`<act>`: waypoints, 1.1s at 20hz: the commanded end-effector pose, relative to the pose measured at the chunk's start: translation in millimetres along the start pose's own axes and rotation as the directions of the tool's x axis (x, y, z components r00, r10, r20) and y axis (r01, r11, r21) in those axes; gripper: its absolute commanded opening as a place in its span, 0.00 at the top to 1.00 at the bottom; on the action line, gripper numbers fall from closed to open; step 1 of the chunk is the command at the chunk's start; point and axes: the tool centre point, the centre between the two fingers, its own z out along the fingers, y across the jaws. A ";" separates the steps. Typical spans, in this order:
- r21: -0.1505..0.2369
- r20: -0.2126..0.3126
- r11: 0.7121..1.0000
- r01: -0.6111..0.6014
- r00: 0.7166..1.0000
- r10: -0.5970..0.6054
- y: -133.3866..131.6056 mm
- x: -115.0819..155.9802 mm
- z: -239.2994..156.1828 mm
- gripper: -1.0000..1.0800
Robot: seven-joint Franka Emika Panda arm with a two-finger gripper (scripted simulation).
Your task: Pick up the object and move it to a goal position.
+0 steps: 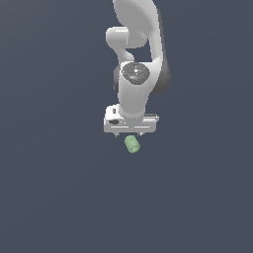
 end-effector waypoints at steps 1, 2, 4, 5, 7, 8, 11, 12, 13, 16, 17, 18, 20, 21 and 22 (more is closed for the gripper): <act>0.000 0.000 1.000 0.000 1.000 0.000 0.0 0.0 0.0 0.04; 0.000 0.000 1.000 0.000 1.000 0.000 0.1 0.0 -0.1 0.04; 0.003 0.001 1.000 0.000 1.000 0.000 1.4 -0.2 0.3 0.04; 0.005 0.002 1.000 0.000 1.000 0.000 2.5 -0.3 0.6 0.04; 0.011 0.005 1.000 -0.001 1.000 0.001 5.7 -0.6 1.0 0.04; 0.014 0.007 1.000 -0.002 1.000 0.002 7.3 -0.7 1.0 0.04; 0.019 0.010 1.000 -0.009 1.000 0.009 10.7 -0.7 0.3 0.04; 0.019 0.011 1.000 -0.011 1.000 0.011 11.2 -0.6 -0.1 0.04; 0.019 0.011 1.000 -0.013 1.000 0.012 11.2 -0.6 -0.4 0.04; 0.018 0.010 1.000 -0.007 1.000 0.007 10.3 -0.8 0.7 0.04; 0.019 0.009 1.000 -0.002 1.000 0.002 9.8 -1.0 1.6 0.04; 0.019 0.008 1.000 0.004 1.000 -0.004 9.3 -1.3 2.8 0.04; 0.020 0.005 1.000 0.020 1.000 -0.020 8.0 -2.1 6.0 0.04; 0.020 0.004 0.999 0.030 1.000 -0.031 7.1 -2.6 8.1 0.04; 0.021 0.002 0.999 0.042 0.999 -0.043 6.1 -3.2 10.5 0.04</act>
